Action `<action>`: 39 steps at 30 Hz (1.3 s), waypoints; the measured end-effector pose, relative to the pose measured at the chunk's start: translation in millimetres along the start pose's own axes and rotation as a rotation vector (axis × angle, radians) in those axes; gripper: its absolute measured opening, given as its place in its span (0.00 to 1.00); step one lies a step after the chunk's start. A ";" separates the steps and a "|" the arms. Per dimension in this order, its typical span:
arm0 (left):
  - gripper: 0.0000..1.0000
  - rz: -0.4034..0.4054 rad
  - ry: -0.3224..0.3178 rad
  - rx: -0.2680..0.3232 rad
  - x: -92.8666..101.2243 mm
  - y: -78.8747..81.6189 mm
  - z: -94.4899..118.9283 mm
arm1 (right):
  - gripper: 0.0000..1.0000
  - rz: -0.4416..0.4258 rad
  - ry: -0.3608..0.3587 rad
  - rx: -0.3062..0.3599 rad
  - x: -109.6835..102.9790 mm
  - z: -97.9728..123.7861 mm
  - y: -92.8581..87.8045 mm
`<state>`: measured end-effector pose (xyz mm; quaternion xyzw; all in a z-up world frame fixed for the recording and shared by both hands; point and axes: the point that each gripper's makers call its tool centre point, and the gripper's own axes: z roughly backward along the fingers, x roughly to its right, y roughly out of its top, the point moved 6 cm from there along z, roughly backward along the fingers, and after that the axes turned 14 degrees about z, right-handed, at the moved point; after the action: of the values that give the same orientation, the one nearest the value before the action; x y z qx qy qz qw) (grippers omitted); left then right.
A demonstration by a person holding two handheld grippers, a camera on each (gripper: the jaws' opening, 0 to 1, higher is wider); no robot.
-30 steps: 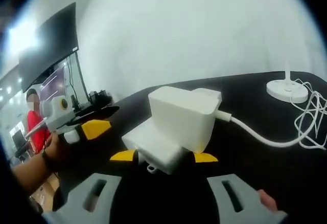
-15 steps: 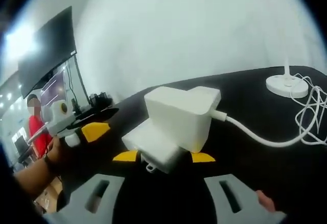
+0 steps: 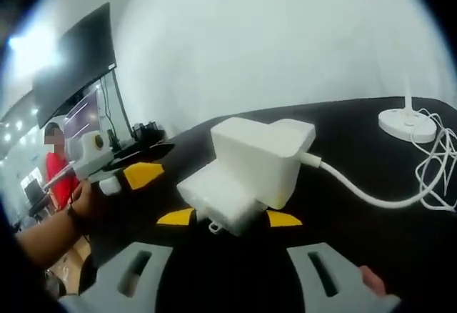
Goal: Insert the desk lamp plug into the socket, turn on the power strip switch, turn on the lamp switch, then turn off the lamp switch, turn off the power strip switch, and remove the plug from the socket.
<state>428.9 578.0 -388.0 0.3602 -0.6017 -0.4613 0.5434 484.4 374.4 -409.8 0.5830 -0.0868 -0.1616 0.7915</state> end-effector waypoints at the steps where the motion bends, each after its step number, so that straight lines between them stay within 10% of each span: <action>1: 0.73 -0.001 0.000 0.000 0.3 0.0 0.1 | 0.38 0.001 0.008 -0.002 -2.0 2.0 -0.3; 39: 0.73 -0.015 0.031 -0.038 4.4 -2.3 -1.3 | 0.35 -0.003 0.041 0.119 10.5 47.8 28.6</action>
<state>429.3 573.0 -388.8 0.3616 -0.5816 -0.4711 0.5559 483.0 335.5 -368.5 0.6323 -0.0791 -0.1451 0.7569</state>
